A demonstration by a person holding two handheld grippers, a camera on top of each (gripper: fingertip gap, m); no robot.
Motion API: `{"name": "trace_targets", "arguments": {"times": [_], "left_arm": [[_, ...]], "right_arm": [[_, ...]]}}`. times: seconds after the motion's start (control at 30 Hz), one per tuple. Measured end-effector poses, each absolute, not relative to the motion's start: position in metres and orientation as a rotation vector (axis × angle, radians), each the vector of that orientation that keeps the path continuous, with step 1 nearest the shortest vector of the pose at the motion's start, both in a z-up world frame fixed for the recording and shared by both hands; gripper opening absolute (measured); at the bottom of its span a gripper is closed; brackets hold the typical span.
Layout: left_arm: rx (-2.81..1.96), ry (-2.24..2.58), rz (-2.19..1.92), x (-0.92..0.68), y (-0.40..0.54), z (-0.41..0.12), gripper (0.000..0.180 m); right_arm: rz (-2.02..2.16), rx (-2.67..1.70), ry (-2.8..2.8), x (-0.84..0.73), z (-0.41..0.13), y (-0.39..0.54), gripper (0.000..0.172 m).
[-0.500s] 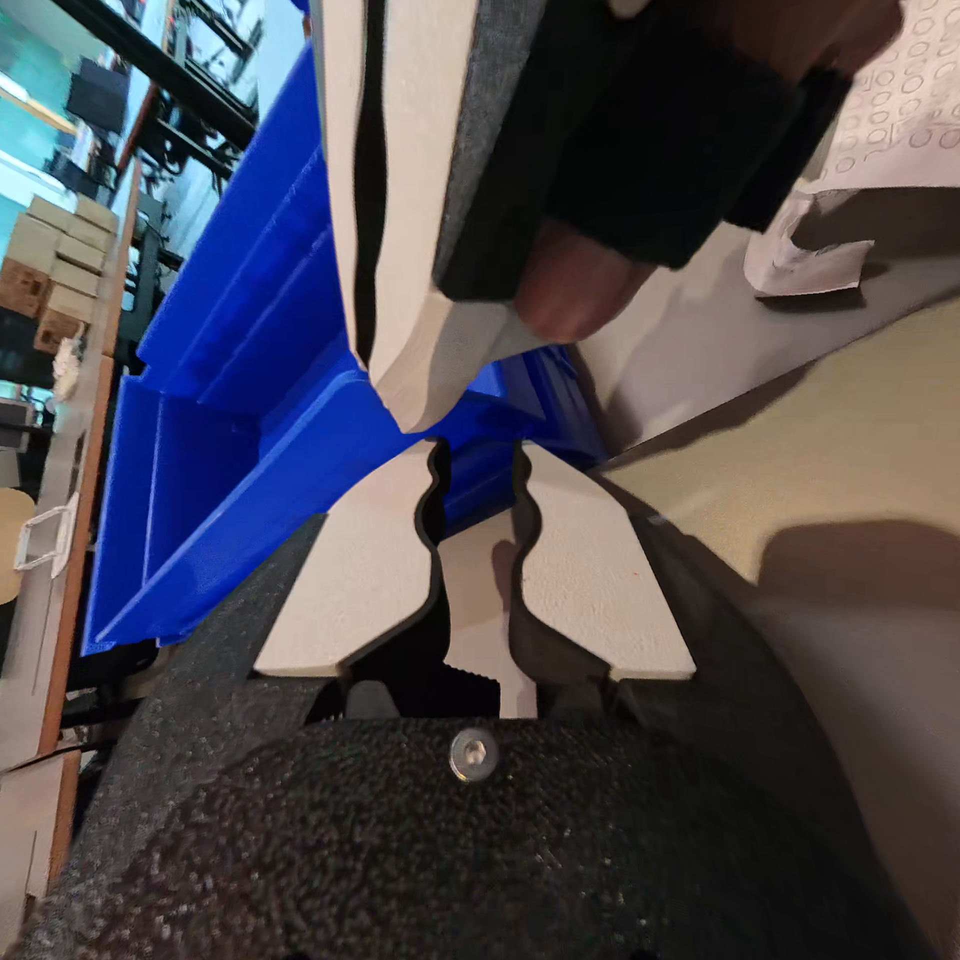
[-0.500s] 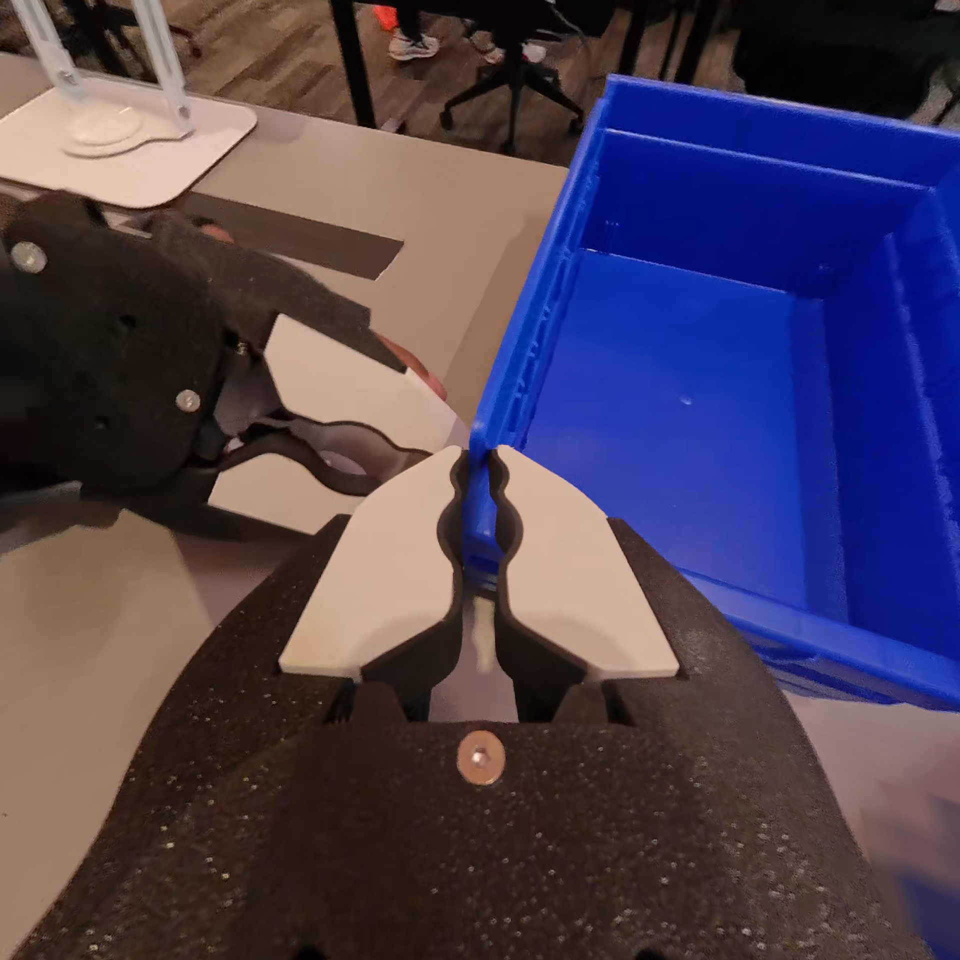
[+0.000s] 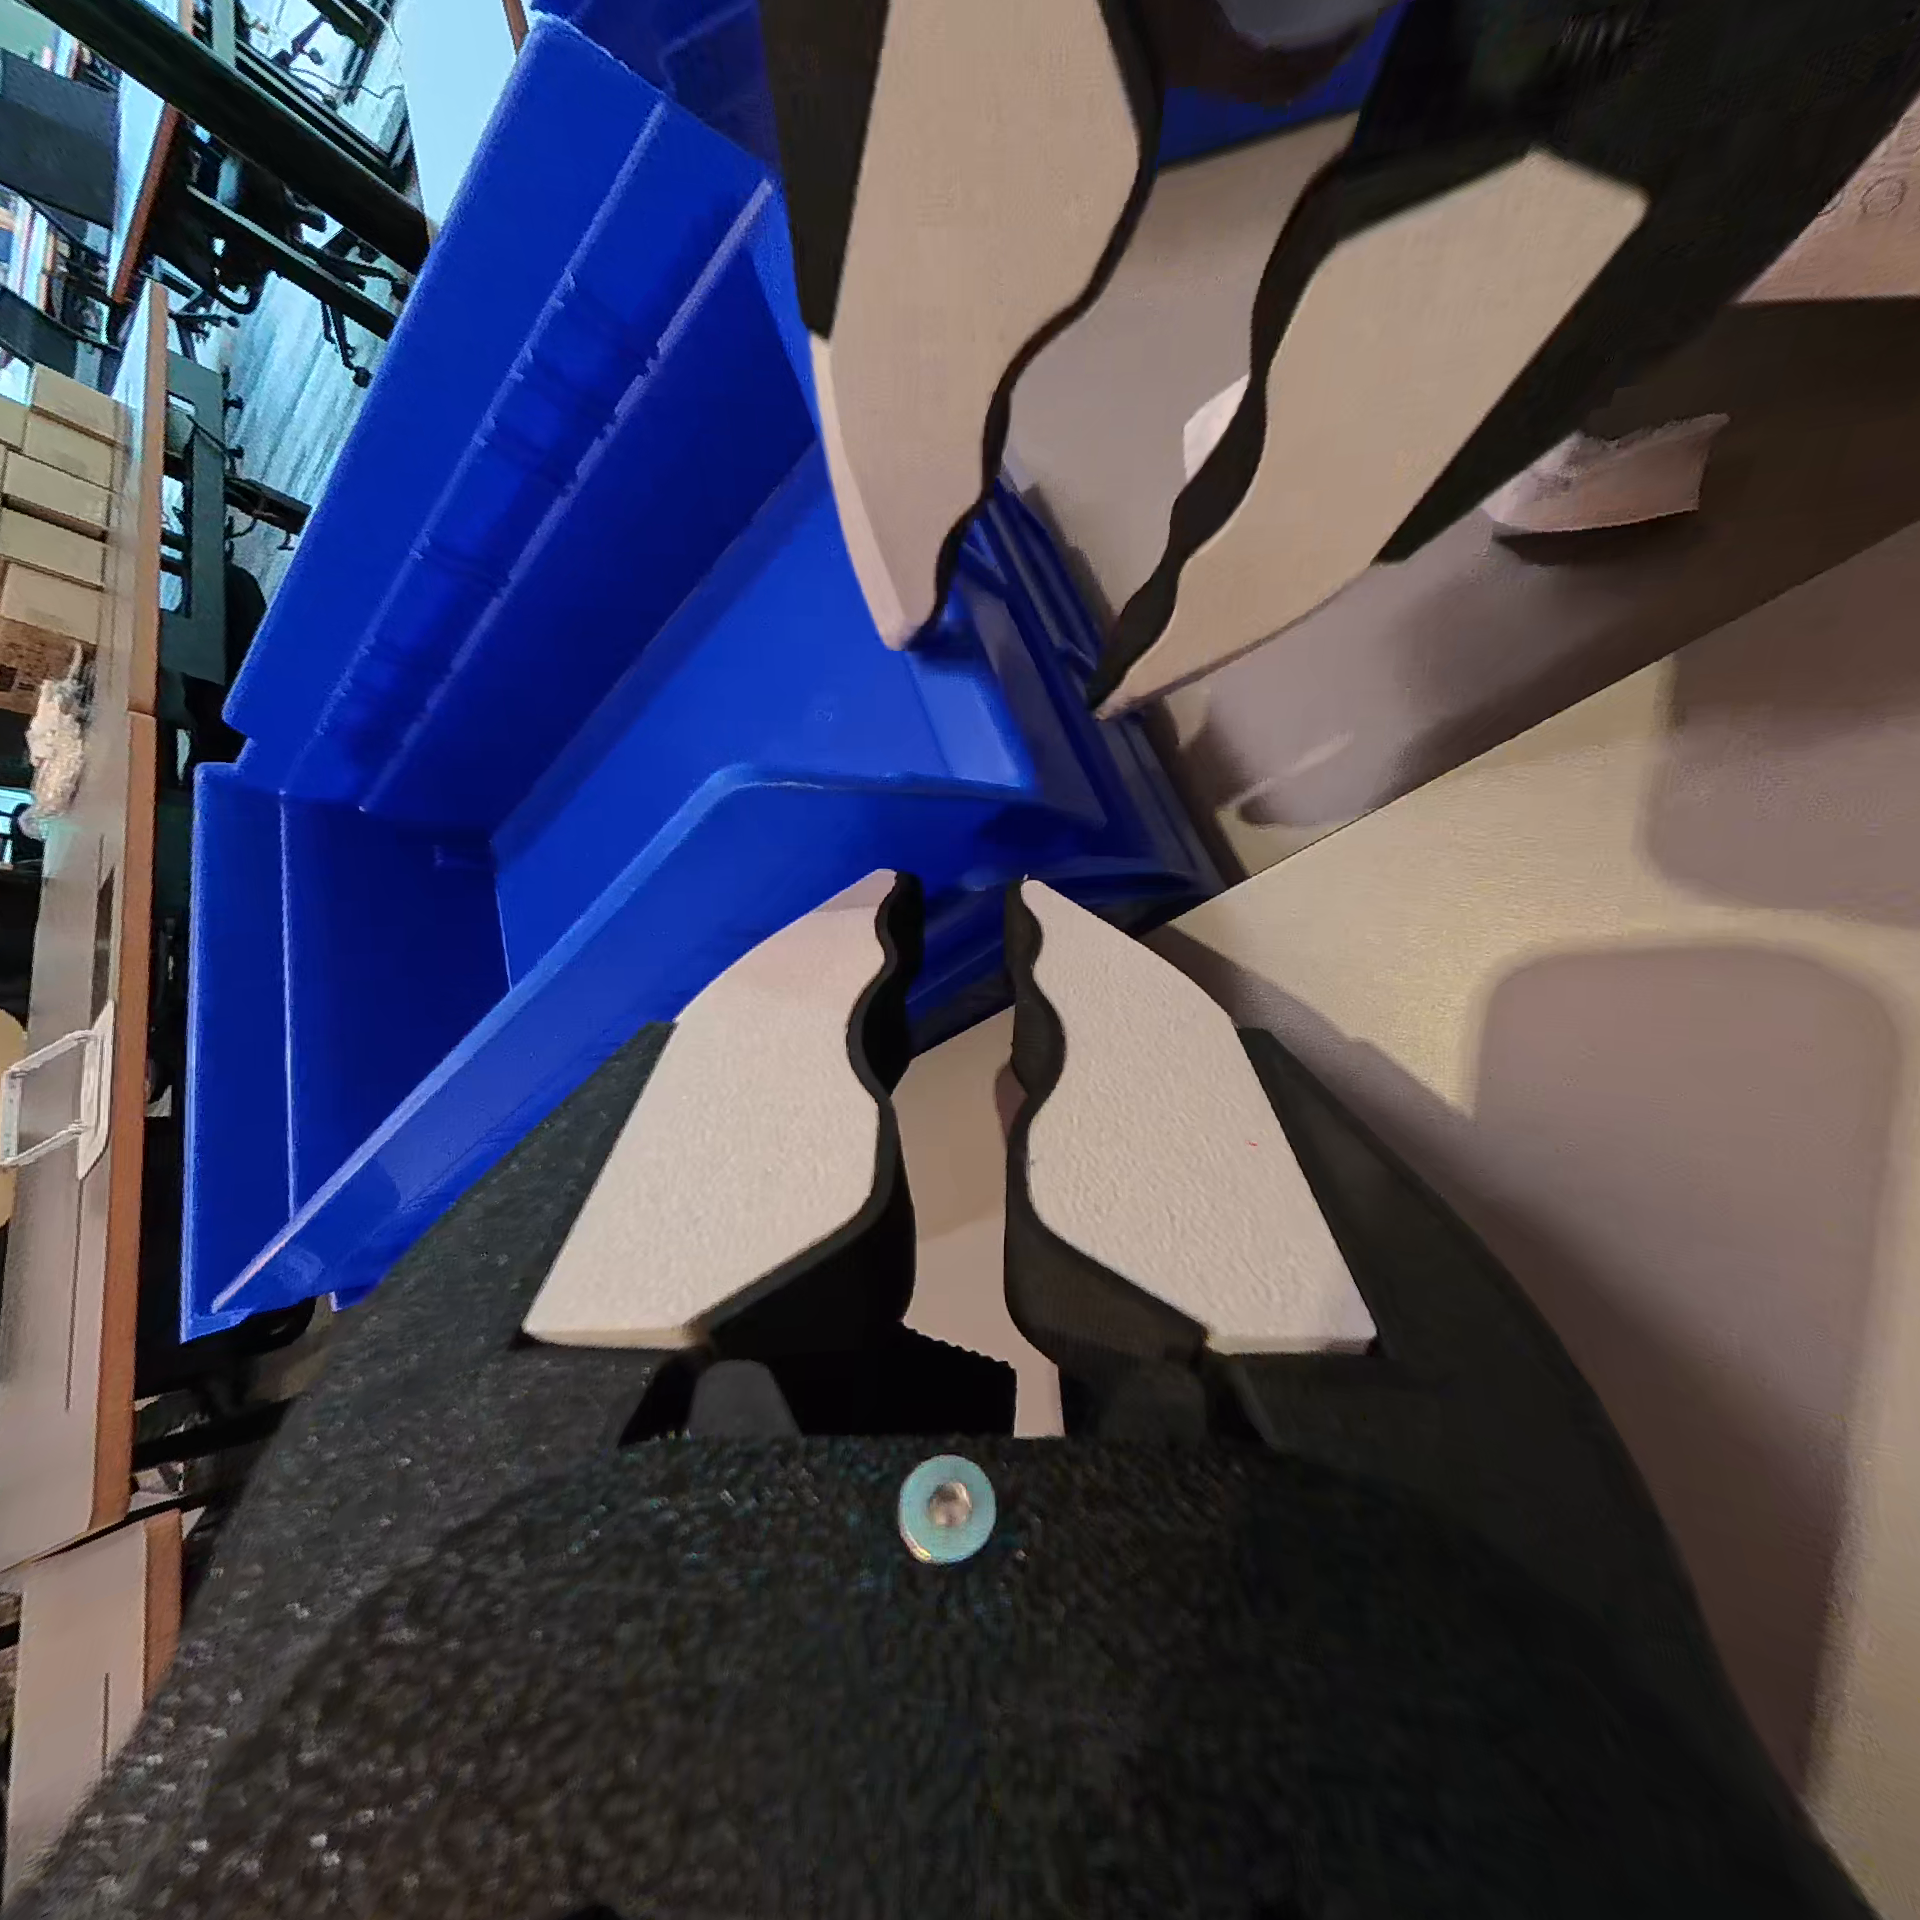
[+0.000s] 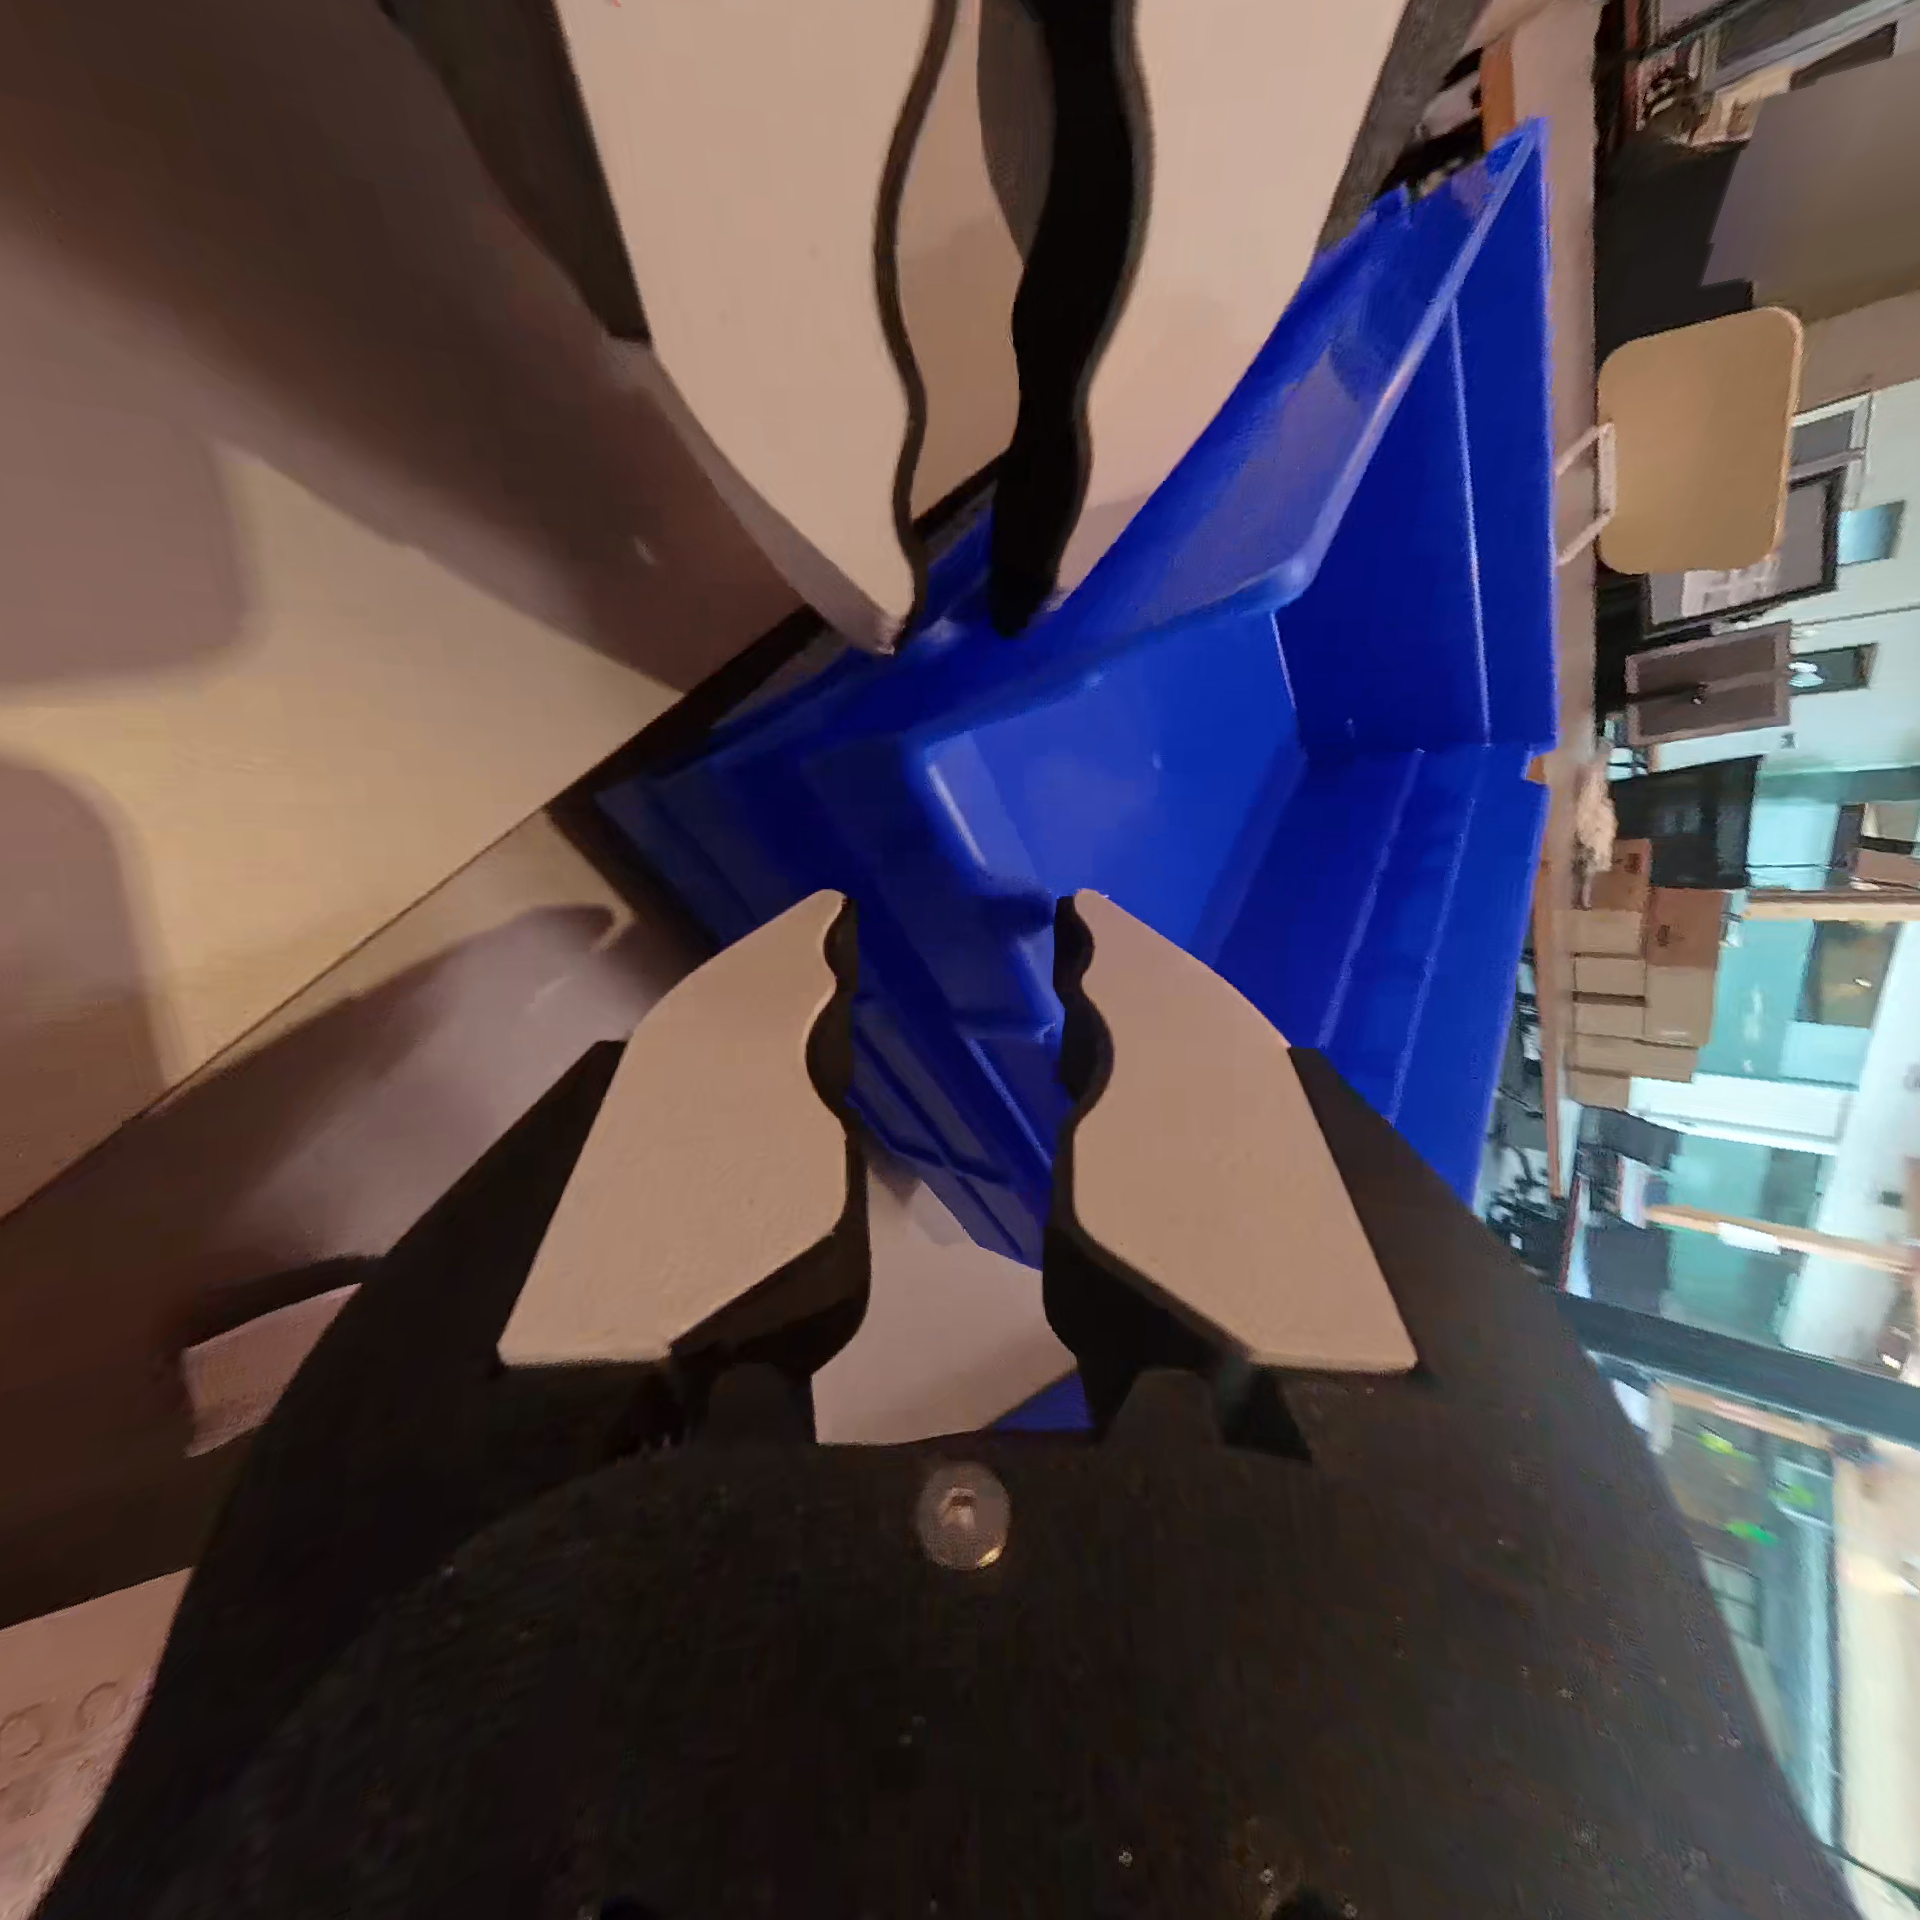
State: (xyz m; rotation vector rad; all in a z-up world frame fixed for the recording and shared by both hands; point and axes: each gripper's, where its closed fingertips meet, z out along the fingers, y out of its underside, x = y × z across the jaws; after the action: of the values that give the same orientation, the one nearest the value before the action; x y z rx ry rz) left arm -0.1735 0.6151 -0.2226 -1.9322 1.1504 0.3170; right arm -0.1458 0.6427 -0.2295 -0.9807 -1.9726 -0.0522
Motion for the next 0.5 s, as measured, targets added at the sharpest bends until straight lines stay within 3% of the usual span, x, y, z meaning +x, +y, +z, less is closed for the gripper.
{"name": "trace_targets", "arguments": {"times": [0.5], "left_arm": [[-1.932,1.073,0.277,-0.176,0.618,-0.223,0.012]], "right_arm": [[-0.162,-0.872,-1.833,-0.166,-0.232,0.646,0.037]]}}
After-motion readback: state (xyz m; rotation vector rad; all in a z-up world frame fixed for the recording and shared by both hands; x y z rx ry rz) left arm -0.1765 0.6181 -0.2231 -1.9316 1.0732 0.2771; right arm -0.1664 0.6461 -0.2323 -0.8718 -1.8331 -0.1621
